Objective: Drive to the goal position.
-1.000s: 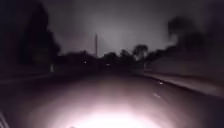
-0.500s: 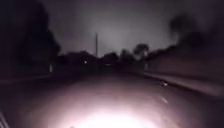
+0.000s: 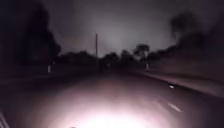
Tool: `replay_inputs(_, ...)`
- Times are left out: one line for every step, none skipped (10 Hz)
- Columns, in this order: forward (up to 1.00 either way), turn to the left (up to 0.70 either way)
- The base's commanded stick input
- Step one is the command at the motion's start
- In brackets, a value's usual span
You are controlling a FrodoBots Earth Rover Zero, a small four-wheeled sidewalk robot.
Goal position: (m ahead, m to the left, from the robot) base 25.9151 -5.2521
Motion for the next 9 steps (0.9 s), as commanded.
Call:
replay_inputs(0.70, 0.00)
replay_inputs(0.70, 0.00)
replay_inputs(0.70, 0.00)
replay_inputs(0.70, 0.00)
replay_inputs(0.70, 0.00)
replay_inputs(0.70, -0.11)
replay_inputs(0.70, -0.30)
replay_inputs(0.70, -0.15)
replay_inputs(0.70, -0.06)
